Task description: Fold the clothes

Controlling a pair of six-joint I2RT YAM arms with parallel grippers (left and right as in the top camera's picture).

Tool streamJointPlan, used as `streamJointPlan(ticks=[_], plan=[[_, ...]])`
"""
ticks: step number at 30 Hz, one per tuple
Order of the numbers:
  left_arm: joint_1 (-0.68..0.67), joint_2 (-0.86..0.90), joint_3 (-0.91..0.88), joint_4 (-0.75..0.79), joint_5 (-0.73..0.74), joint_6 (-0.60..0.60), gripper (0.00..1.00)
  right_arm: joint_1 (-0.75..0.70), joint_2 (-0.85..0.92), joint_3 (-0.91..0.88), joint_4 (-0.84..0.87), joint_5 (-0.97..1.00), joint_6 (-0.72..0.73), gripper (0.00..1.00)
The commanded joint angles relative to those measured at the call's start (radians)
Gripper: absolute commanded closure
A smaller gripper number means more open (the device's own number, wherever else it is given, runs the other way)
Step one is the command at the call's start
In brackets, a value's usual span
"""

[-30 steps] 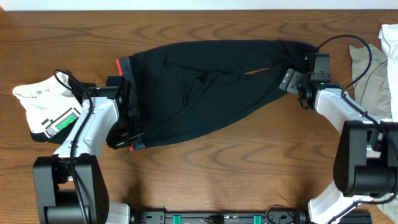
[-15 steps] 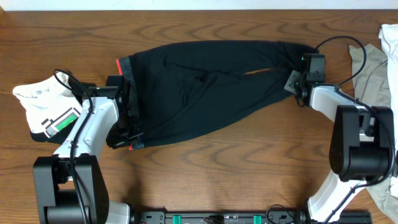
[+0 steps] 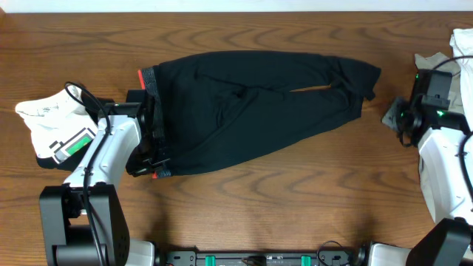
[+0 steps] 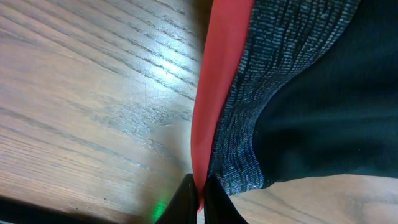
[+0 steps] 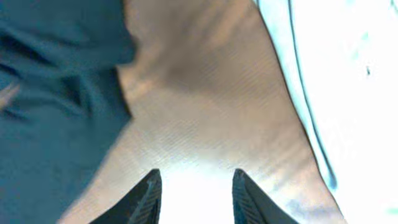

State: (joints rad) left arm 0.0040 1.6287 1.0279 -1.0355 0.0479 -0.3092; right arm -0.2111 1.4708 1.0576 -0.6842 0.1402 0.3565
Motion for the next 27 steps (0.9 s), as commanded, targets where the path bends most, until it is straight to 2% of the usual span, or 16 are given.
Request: streamJointPlan(ticks=[1, 5, 10, 19, 24, 25, 27], plan=[[0.004, -0.008, -0.006, -0.008, -0.015, 0.017, 0.94, -0.010, 0.033, -0.021, -0.014, -0.022, -0.014, 0.64], [0.004, -0.008, -0.006, -0.008, -0.015, 0.017, 0.94, -0.004, 0.072, -0.026, 0.037, -0.064, -0.021, 0.63], [0.004, -0.008, -0.006, -0.007, -0.014, 0.017, 0.94, 0.018, 0.177, -0.026, 0.197, -0.091, -0.021, 0.65], [0.004, -0.008, -0.006, -0.001, -0.014, 0.017, 0.94, 0.048, 0.434, -0.026, 0.449, -0.308, -0.021, 0.65], [0.004, -0.008, -0.006, 0.001, -0.014, 0.016, 0.94, 0.064, 0.520, -0.026, 0.537, -0.308, -0.021, 0.66], [0.004, -0.008, -0.006, 0.001, -0.014, 0.017, 0.94, 0.066, 0.530, -0.026, 0.546, -0.301, -0.021, 0.70], [0.004, -0.008, -0.006, 0.001, -0.014, 0.017, 0.94, 0.067, 0.539, -0.026, 0.548, -0.290, -0.021, 0.99]])
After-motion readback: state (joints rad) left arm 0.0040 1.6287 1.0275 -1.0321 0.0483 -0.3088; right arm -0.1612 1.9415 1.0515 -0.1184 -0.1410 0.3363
